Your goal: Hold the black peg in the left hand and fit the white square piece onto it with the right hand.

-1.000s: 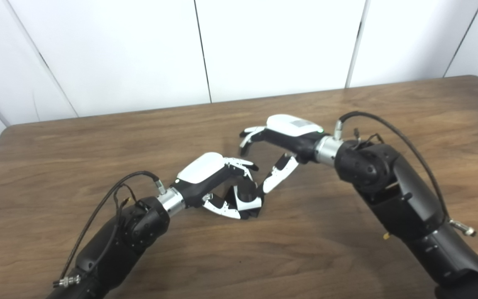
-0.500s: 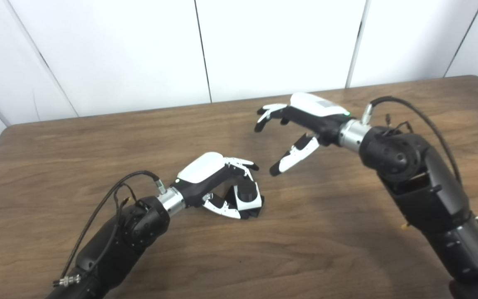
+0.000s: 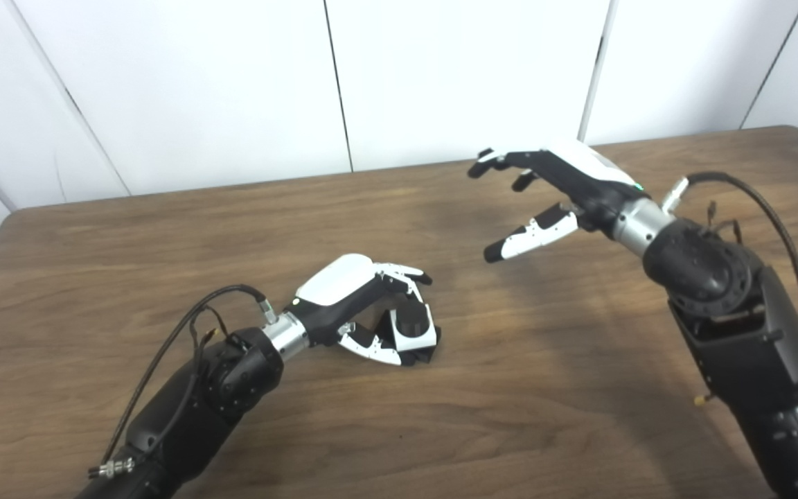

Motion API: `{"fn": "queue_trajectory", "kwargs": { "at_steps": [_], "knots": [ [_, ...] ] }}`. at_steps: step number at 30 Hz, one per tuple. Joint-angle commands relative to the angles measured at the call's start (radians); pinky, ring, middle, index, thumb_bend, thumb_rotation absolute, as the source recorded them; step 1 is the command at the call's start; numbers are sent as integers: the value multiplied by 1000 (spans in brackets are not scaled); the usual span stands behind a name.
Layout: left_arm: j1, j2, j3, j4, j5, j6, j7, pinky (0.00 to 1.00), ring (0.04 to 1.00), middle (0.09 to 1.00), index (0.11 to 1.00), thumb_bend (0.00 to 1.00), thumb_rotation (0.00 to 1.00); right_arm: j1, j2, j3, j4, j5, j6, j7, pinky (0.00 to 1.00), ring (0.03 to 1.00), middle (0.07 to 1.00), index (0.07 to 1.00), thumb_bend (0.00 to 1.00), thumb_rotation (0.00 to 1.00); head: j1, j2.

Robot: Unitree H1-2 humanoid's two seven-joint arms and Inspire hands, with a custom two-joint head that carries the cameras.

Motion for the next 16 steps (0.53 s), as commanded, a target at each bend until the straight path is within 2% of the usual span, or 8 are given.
{"fn": "queue_trajectory", "kwargs": {
  "at_steps": [1,4,5,7,8,11,14,16],
  "knots": [
    [67,32,-34,52,170,100,-25,816,835,837,495,517,87,-8,25,-30,-59,-8,-13,-86,719,853,882,781,805,345,-2,1],
    [90,14,-13,40,200,160,28,786,827,835,496,517,87,33,54,-49,-84,-19,-7,-139,729,853,876,780,789,351,-2,-1],
    [102,2,1,35,204,190,46,794,841,844,586,697,213,52,69,-58,-94,-20,-9,-161,705,840,868,776,779,355,-2,-2],
    [120,-15,22,24,205,237,62,783,843,842,643,800,277,84,94,-71,-112,-22,-14,-195,680,826,862,776,765,358,-3,-2],
    [126,-20,29,19,206,253,63,763,852,858,695,809,325,95,102,-75,-119,-22,-15,-206,686,824,861,775,753,351,-3,-2],
    [151,-46,60,-10,204,329,50,716,865,892,805,826,363,143,136,-92,-139,-15,-29,-253,693,824,858,773,736,325,-1,-4],
    [179,-81,101,-44,188,417,38,680,867,915,883,837,344,181,163,-106,-143,8,-48,-289,703,829,859,772,726,313,-2,-7],
    [206,-119,137,-67,176,466,64,647,860,915,910,831,317,211,184,-112,-149,12,-51,-310,700,824,858,775,724,323,0,-8]
  ]
}}
